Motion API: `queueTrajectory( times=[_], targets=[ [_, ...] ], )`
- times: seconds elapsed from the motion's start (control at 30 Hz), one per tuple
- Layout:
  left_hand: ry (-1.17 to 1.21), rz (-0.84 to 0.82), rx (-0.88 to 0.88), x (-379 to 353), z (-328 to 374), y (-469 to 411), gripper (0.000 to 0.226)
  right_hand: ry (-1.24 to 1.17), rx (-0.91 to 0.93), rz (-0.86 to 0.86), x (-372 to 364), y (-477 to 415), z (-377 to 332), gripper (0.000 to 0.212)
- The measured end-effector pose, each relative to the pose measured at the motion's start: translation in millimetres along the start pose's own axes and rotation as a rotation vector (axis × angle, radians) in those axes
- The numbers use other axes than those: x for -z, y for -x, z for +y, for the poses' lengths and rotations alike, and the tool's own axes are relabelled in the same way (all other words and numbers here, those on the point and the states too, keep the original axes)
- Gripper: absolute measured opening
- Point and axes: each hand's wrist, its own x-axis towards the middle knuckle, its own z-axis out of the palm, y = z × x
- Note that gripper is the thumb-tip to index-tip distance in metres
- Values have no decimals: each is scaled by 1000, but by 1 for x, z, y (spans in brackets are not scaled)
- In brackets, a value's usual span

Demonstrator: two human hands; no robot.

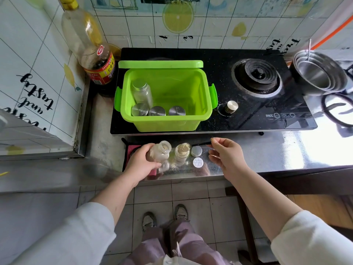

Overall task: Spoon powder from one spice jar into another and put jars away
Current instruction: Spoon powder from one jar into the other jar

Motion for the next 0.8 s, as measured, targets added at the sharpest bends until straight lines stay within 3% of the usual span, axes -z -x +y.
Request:
queueTrajectory(
  times=[0.23, 0.47, 0.63, 0.73, 0.8],
  targets=[
    [-11, 16, 15, 0, 2, 0, 68, 205, 185, 2, -11, 2, -1, 7],
    [32, 4, 16, -2, 3, 0, 68, 673, 513, -67, -23, 2, 8, 7],
    [79, -10, 27, -3, 3, 1, 65, 980, 799, -130, -26, 8, 10, 9],
    [84, 0, 9, -3, 3, 2, 66, 1060, 1077, -134, -26, 11, 12, 11],
    [80, 10, 9, -3, 2, 2, 66, 1079, 1166, -123, -24, 10, 15, 14]
  ],
)
